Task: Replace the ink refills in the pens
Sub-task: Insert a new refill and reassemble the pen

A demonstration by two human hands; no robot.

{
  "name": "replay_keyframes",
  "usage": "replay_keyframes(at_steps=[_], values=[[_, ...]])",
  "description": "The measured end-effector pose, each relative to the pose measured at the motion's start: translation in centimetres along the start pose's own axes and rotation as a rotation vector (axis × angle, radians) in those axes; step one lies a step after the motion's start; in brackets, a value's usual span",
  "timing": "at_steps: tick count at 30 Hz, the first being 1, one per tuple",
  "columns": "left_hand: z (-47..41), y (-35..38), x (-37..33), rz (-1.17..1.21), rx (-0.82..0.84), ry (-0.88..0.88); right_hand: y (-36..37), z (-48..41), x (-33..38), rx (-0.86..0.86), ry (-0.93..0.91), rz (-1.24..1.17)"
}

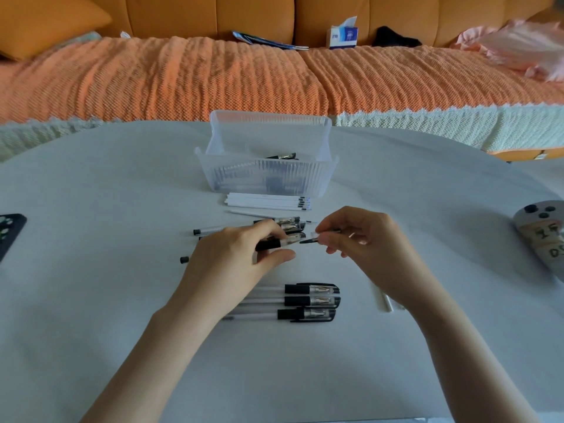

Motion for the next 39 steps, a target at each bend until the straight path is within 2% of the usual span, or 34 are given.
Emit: replay_keyframes(at_steps=[2, 5, 12, 19, 39], values=[[0.0, -0.2, 0.2, -0.011, 0.011, -0.038, 0.0, 0.0, -0.3, 0.021, -0.008, 0.129], [0.0, -0.2, 0.4, 0.018, 0.071, -0.056, 0.7, 0.2, -0.4, 0.14, -0.045, 0.263], [-0.1, 0.4, 0.6, 0.094, 0.154, -0.063, 1.2, 0.3, -0.6, 0.217, -0.08, 0.328], [-0.2, 0.4, 0.2, 0.117, 0.131, -0.026, 1.0, 0.0, 0.4, 0.043, -0.072, 0.062], [-0.7, 0.4, -0.1, 0.25, 0.154, 0.041, 1.5, 0.0, 1.2, 0.004, -0.087, 0.013]])
Point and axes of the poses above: each hand's wrist, its own z-axis away from the middle knuckle, its own y-axis out of the palm, x = y × z, the point moved 1 cm from there along -z, towards the middle knuckle, and after that the axes turned 12 degrees about -y, right-handed, at the moved point
